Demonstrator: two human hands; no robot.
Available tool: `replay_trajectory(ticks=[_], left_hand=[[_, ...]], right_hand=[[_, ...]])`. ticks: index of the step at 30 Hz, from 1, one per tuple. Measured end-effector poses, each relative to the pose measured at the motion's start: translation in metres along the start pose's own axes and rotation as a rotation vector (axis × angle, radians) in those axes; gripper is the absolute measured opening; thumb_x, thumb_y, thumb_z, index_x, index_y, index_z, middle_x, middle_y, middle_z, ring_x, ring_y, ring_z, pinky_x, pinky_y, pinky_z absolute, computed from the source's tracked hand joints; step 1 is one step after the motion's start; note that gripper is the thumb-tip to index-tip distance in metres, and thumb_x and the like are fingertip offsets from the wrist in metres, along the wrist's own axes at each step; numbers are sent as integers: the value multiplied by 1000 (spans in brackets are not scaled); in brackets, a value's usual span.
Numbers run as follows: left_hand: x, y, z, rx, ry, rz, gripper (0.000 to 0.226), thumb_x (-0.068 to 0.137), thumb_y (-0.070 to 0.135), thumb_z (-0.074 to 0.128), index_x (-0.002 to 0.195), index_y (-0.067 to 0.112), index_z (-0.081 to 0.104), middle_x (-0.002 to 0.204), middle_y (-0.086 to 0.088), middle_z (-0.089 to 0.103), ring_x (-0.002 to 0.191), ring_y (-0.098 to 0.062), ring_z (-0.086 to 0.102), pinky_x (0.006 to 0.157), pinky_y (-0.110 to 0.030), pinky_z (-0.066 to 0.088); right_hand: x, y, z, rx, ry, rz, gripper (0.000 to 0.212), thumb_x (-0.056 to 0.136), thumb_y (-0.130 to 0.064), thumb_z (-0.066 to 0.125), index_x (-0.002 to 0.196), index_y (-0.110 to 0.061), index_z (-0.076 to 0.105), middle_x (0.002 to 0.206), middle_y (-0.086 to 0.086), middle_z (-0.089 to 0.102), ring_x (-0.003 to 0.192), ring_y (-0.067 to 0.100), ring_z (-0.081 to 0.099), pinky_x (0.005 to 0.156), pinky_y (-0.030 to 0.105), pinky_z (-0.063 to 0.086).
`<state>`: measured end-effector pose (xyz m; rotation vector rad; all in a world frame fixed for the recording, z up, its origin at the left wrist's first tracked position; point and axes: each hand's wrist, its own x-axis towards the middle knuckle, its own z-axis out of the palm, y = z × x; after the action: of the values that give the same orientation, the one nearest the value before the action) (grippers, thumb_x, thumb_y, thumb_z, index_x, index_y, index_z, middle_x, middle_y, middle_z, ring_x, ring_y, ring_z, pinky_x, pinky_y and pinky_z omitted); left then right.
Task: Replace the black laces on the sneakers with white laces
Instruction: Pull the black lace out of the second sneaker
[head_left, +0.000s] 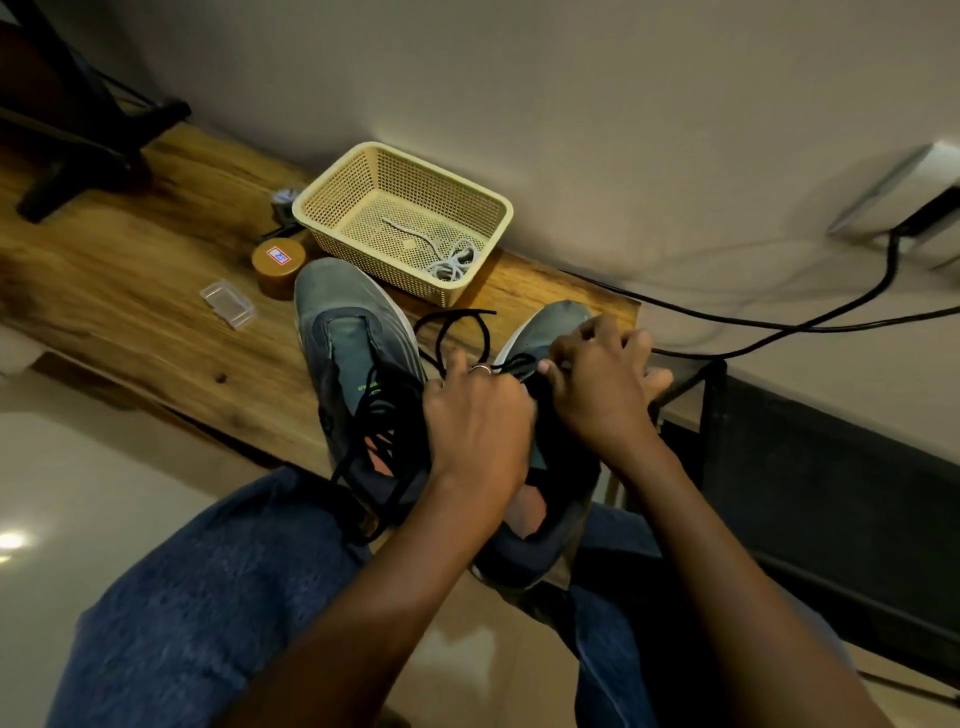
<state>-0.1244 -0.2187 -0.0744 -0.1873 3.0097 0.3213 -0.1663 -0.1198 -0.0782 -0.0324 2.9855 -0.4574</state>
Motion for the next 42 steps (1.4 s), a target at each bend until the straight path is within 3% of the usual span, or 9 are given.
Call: replay_trajectory(ticks=[4,9,11,18,25,30,33,39,42], left_hand=[[1,-2,0,1,8,-13,35,101,31,38,96,11,66,106,-7,65,125,-24,39,81,-35,39],[0,-2,0,-2,-6,18,35,102,31,37,100,10,65,113,-7,62,126,-24,38,85,-36,39],[0,-2,0,-4,-8,18,34,102,31,38,100,10,65,112,-7,62,126,-24,38,85,-36,39],[2,-1,1,-12,4,-16,40,102,33,36,99,9,67,109,-8,64,126,-24,39,85,-37,40],[3,-1,0,-1,-31,11,37,102,33,36,101,10,65,114,-7,62,130,-25,35,88,-37,39],[2,-1,1,6,-14,-8,41,102,34,34,100,9,66,112,-8,63,127,-25,39,85,-36,40],[2,-2,2,3,0,-10,40,102,34,34,100,10,67,111,-7,64,125,-24,40,83,-36,40],[3,-3,3,4,-22,15,37,102,33,37,103,11,66,115,-8,63,130,-26,35,87,-37,40],[3,-2,3,-2,-8,2,38,102,33,36,101,11,67,113,-8,64,129,-25,37,85,-37,40]], right_hand=[[-1,-5,-4,99,196,106,22,97,-31,49,107,-18,64,135,5,34,124,28,25,96,46,25],[0,-3,1,-1,-81,42,36,97,-47,44,112,-24,66,133,5,34,126,29,21,101,50,25],[1,-3,4,-27,-100,29,33,98,-45,44,113,-24,65,133,4,35,126,29,22,101,49,24],[1,-8,-9,235,282,178,21,98,-26,47,103,-13,62,132,6,36,122,27,28,88,39,21],[3,0,4,7,-115,132,52,96,-58,34,120,-22,63,140,8,30,132,33,16,103,53,19],[3,-4,9,111,171,71,27,98,-34,49,114,-20,65,133,4,39,123,27,26,93,45,23],[1,-9,2,167,357,108,26,99,-31,46,111,-15,63,131,6,40,121,27,28,92,44,24],[3,-3,2,40,-155,109,44,98,-49,41,119,-16,62,139,8,28,130,30,18,105,49,19],[3,-6,3,41,-74,77,27,97,-28,47,117,-19,64,137,7,32,128,29,23,102,46,22]])
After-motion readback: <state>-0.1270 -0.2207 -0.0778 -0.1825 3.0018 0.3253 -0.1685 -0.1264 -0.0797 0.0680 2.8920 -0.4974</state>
